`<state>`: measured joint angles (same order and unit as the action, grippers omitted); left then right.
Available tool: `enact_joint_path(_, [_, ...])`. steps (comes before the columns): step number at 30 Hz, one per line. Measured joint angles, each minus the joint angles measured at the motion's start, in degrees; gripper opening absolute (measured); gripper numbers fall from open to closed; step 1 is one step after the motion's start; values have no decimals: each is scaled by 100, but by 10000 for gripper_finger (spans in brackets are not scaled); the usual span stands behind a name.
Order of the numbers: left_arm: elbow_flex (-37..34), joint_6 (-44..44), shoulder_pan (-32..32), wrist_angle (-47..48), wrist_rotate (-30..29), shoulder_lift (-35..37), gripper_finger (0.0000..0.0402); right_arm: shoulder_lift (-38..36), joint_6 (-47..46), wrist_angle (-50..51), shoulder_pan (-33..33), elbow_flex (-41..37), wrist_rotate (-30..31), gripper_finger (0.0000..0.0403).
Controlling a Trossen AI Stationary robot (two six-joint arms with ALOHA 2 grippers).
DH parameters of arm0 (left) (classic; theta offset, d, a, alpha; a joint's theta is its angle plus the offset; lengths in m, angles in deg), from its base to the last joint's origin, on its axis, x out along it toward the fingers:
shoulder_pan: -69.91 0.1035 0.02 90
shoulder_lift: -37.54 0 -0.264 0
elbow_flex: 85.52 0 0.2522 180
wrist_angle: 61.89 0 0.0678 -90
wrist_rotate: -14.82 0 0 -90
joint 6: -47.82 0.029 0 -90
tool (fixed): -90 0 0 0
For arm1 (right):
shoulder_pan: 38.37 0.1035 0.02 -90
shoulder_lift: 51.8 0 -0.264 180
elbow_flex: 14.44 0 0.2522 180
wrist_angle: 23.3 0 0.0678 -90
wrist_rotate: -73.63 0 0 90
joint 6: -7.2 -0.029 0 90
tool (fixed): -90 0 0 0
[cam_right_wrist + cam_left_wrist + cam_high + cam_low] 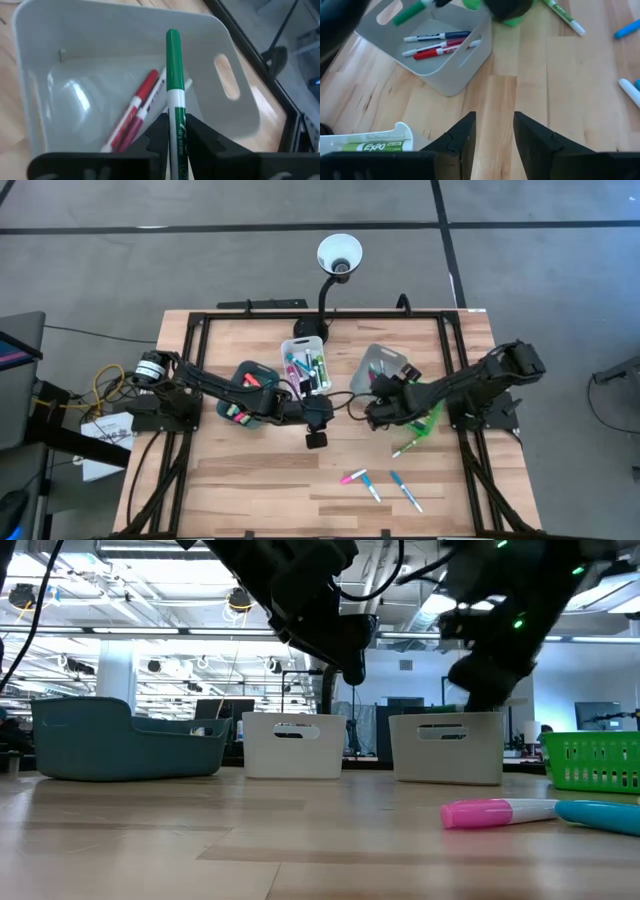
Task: Pick & Place Markers
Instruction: Put the green mini dry erase marker into the gray bin, then put the light green mini dry erase marker into the gray bin
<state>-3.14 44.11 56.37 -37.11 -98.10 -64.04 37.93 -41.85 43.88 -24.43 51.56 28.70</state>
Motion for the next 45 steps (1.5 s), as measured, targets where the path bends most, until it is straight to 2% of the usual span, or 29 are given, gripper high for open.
enact_joint_path(6, [0, 0, -4, -69, 4, 0, 127, 249, 1313, -730, -440, 2, -250, 48])
enact_joint_path(10, [-1, 0, -2, -102, 3, 0, 127, 328, 1883, -954, -794, 1, -734, 39])
enact_joint_path(13, [-1, 1, -2, -103, 4, 0, 127, 338, 1946, -961, -1029, 2, -896, 45])
enact_joint_path(23, [0, 2, -2, -106, 12, 0, 127, 339, 2107, -1006, -1285, 26, -1089, 115])
enact_joint_path(26, [-2, 0, -2, -119, 136, -2, 127, 339, 2107, -537, -1240, 249, -1483, 128])
enact_joint_path(34, [-2, -200, -90, -204, 781, -11, 127, 339, 1690, 1295, -619, 1281, -3155, 132])
enact_joint_path(39, [-6, -221, -422, -224, 1121, -13, 127, 315, 1414, 1833, 241, 1503, -3720, 118])
enact_joint_path(42, [-84, -219, -610, -316, 1090, -13, 127, 315, 1436, 1821, 866, 1503, -3617, 110])
enact_joint_path(45, [-196, -90, -669, -458, 1071, -13, 127, 315, 1171, 1820, 1377, 1503, -2835, 103])
